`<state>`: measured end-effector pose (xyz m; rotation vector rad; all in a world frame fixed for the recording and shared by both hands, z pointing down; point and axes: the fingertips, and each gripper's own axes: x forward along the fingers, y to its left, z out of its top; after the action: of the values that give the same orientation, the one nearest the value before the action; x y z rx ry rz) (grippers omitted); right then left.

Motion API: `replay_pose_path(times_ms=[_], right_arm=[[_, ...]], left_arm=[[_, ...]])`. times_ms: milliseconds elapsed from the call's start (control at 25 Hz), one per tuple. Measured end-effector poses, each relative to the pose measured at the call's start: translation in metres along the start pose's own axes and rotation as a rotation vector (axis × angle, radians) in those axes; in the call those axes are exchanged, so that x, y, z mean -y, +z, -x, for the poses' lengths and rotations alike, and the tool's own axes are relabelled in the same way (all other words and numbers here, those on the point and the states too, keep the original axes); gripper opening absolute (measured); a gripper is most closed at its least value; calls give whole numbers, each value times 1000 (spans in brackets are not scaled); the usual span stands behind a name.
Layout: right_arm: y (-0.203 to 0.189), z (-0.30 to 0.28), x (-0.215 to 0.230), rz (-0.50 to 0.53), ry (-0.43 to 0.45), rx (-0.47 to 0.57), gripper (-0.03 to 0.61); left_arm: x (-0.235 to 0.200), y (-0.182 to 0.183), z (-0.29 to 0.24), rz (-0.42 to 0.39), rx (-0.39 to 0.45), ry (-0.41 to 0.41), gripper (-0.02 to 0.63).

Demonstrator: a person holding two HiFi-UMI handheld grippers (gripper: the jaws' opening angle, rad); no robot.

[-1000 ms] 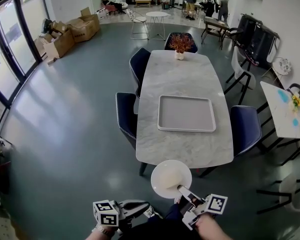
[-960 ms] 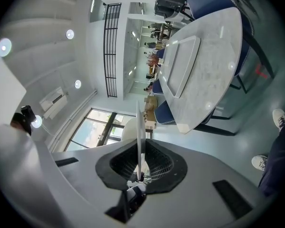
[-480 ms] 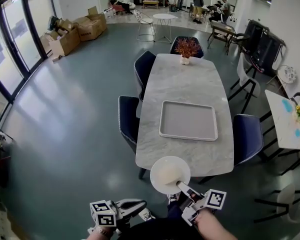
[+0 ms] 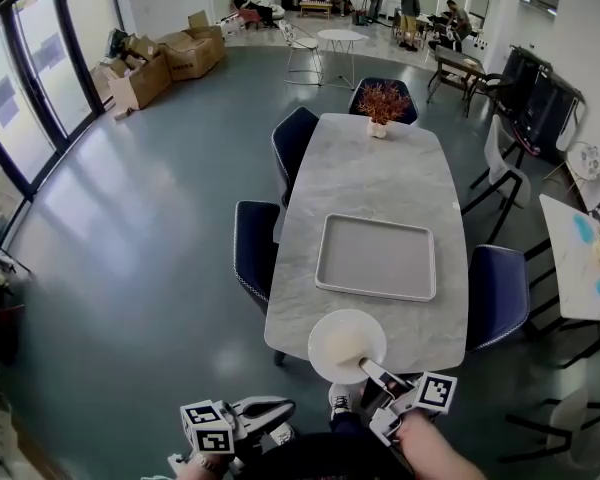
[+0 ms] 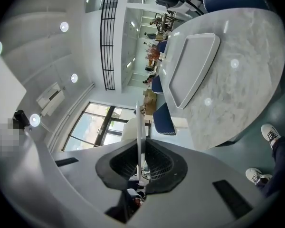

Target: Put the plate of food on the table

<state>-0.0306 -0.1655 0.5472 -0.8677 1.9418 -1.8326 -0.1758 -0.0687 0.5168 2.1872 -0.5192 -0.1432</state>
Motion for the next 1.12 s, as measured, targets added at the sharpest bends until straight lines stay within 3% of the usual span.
replay_pose_path(times_ms=[680,1120], right_arm=[[119,-30,37,-29,-31,26,32],[197,-43,92,-53,-113,38,31]], left_arm=[[-24,30,-38,14,73,122,8],[-42,33,-80,69,109,182,8]])
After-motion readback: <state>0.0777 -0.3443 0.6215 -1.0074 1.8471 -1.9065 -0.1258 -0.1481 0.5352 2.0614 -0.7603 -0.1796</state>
